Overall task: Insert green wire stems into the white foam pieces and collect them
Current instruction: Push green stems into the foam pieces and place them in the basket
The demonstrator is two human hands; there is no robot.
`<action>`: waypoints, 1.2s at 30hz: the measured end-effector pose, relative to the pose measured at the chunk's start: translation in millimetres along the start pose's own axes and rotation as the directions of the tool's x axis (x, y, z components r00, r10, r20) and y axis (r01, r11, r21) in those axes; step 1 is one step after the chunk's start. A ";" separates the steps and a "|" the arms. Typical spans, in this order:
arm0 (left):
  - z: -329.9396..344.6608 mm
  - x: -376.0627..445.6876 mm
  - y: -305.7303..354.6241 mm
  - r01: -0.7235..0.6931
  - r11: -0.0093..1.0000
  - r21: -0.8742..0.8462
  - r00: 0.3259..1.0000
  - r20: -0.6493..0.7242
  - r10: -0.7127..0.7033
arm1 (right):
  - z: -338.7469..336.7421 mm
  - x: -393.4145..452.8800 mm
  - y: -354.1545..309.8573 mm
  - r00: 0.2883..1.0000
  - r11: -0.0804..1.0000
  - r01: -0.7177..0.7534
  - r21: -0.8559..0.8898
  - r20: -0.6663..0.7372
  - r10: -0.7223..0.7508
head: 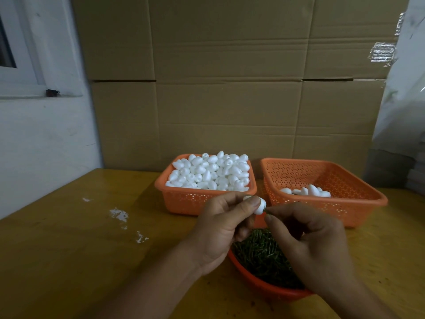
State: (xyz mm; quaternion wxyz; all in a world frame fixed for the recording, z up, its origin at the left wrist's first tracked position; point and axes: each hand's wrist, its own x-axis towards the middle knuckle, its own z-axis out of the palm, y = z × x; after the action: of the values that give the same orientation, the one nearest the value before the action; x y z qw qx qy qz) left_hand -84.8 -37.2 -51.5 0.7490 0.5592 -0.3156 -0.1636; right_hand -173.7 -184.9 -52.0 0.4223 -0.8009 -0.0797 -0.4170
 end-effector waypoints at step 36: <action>5.2 -3.7 -3.5 -0.143 0.984 0.104 0.989 -0.027 0.147 | 6.1 3.5 -4.8 0.973 0.939 -0.230 0.255 0.034 0.229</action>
State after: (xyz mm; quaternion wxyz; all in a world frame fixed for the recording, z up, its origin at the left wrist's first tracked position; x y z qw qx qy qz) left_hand -90.6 -39.9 -54.9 0.7348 0.5749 -0.3502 -0.0826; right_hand -170.1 -178.2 -48.3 0.5682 -0.7439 -0.0401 -0.3496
